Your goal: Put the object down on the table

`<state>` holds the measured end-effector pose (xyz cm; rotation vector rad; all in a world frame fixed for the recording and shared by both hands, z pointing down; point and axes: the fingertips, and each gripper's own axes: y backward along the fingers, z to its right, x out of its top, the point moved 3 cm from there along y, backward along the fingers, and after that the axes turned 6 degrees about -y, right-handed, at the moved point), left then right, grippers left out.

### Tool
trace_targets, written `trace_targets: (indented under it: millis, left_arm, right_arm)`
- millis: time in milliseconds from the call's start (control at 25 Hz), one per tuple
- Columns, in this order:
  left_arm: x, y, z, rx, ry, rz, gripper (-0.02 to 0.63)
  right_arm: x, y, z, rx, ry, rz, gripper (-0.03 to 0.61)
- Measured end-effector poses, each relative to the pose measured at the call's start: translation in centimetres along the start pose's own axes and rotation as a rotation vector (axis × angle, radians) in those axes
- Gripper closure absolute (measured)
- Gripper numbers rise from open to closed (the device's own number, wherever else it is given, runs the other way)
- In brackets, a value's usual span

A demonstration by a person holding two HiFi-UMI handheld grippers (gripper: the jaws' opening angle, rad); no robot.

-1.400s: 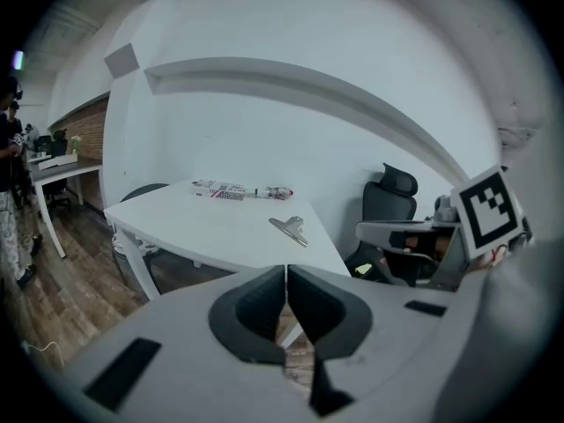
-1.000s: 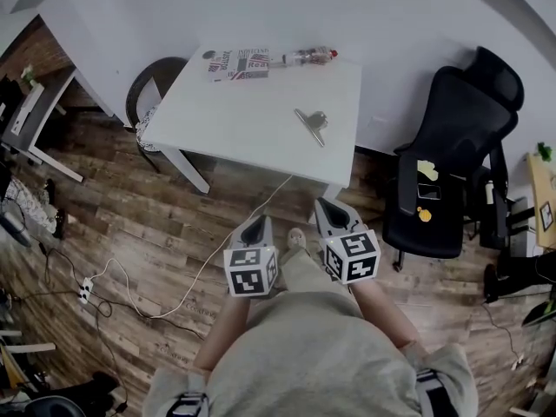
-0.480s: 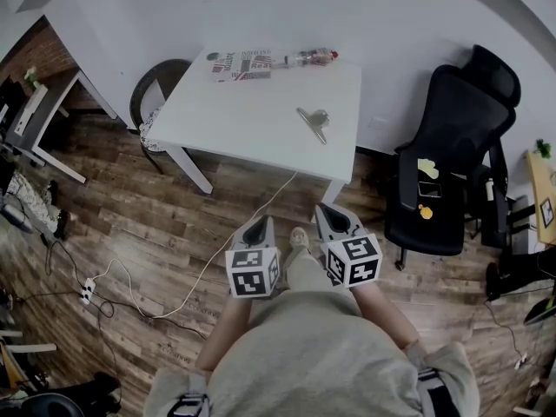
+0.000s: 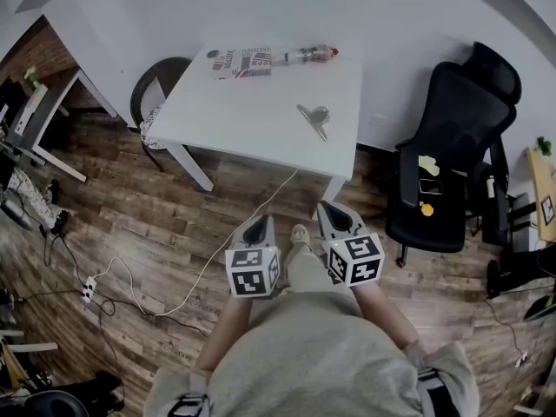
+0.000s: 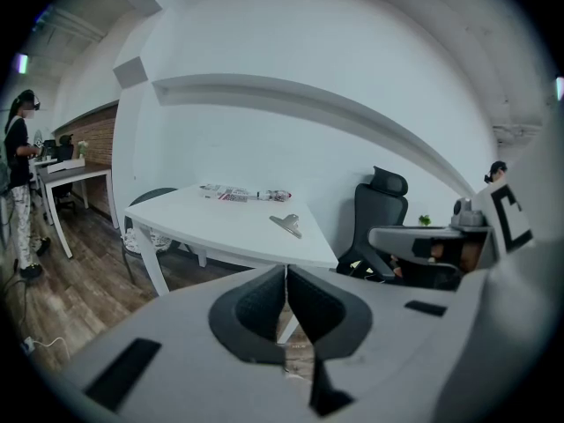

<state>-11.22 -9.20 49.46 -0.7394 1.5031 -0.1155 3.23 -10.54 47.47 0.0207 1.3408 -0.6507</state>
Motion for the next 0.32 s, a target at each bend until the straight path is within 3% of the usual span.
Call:
trace_targets:
  millis: [320]
  left_arm:
    - [-0.53, -0.13, -0.02, 0.003, 0.008, -0.01, 0.603]
  right_arm:
    - [-0.22, -0.2, 0.28, 0.004, -0.007, -0.003, 0.583]
